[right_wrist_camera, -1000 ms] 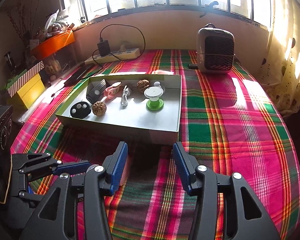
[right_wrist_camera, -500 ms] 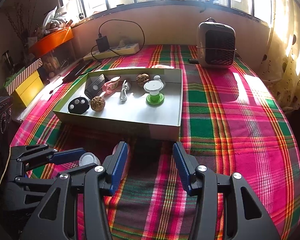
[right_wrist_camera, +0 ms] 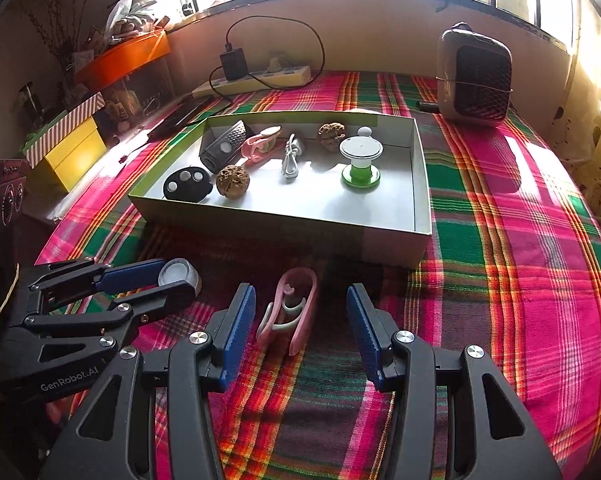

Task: Organize objects
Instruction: 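Grasp the clear white cup with the left gripper while the right grasps the pink holder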

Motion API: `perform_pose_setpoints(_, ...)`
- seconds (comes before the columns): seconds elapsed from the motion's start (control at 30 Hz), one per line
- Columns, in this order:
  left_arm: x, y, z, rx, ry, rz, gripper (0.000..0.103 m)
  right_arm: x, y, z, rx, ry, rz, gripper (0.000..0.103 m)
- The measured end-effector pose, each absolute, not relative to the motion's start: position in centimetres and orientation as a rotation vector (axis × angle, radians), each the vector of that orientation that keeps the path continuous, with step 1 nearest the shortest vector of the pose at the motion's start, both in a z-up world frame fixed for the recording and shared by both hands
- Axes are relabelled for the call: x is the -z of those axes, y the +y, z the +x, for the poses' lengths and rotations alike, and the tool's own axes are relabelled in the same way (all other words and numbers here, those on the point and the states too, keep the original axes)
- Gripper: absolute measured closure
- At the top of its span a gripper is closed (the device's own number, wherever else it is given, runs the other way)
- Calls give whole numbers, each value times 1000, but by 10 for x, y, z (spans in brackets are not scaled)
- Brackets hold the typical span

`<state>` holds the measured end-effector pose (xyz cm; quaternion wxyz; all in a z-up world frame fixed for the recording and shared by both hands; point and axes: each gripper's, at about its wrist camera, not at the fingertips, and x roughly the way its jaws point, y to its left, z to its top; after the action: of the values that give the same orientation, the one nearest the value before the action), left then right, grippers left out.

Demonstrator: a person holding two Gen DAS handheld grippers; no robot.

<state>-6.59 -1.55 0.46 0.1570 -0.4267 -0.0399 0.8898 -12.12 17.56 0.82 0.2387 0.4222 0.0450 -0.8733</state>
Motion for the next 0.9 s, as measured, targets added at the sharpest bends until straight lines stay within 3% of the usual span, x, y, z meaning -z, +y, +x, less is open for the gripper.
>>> perform_pose_setpoints(0.67,-4,-16,-66,-2552,-101,-1223,70,2,167,-123,2411,211,1216,54)
perform_pose_setpoints(0.77,-4,-15,-66,-2559,-91,-1226,75,2,168,-123,2426,222,1215,66)
perform_pose_setpoints(0.9,-3,-16,-66,-2564,-96,-1228,76,2,171,-124,2430,212,1214,73)
